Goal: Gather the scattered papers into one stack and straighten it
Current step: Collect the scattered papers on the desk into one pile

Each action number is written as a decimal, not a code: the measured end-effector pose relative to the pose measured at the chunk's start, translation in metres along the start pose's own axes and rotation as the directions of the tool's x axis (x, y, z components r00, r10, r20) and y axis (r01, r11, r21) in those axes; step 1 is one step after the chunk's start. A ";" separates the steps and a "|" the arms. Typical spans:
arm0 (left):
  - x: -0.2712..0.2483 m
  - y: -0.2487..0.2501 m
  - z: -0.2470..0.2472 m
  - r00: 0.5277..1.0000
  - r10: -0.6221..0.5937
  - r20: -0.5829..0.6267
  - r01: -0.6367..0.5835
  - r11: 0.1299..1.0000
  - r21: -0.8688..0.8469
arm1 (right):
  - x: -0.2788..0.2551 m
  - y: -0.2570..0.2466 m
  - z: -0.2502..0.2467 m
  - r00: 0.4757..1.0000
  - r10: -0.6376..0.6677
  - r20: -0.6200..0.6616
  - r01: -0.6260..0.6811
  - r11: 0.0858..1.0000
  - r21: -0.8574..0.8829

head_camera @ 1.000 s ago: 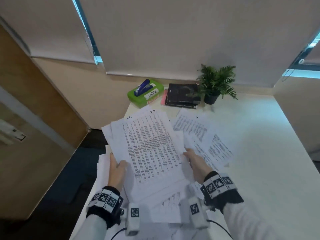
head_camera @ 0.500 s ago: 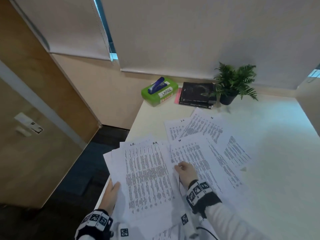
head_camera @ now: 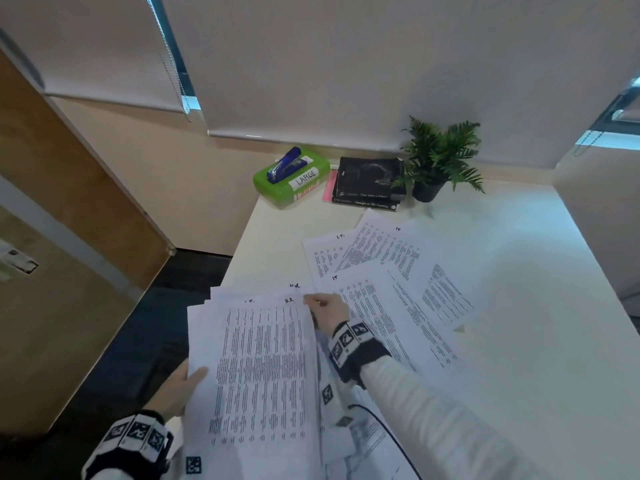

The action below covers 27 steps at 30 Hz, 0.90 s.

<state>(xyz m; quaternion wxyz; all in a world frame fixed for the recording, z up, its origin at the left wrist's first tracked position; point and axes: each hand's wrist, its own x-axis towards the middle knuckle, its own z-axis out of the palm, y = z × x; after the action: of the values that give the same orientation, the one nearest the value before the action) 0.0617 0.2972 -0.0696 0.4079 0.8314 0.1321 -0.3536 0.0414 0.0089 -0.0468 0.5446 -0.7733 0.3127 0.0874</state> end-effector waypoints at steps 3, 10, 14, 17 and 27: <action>0.004 0.017 0.010 0.974 -0.029 -0.227 0.067 0.984 0.163 | 0.000 0.020 -0.036 0.993 0.044 -0.107 -0.056 0.992 -0.110; -0.022 0.128 0.109 0.720 0.667 -0.193 -0.408 0.631 0.660 | -0.023 0.077 -0.097 0.911 0.241 -0.335 -0.391 0.765 -0.512; 0.000 0.172 0.170 0.685 0.720 0.110 -0.558 0.423 0.714 | -0.026 0.089 -0.099 0.909 0.289 -0.301 -0.399 0.813 -0.423; 0.022 0.190 0.193 0.766 0.606 0.214 -0.514 0.378 0.770 | -0.027 0.094 -0.108 0.938 0.274 -0.211 -0.341 0.834 -0.433; 0.048 0.215 0.226 0.839 0.446 0.312 -0.509 0.439 0.741 | -0.006 0.109 -0.166 0.935 0.195 -0.297 -0.322 0.818 -0.477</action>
<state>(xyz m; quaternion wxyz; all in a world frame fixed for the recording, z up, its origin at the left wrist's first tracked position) 0.0967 -0.0169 -0.0717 0.0771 0.9124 -0.2951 -0.2729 -0.0609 -0.1608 -0.0644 0.2581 -0.8459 0.4420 0.1501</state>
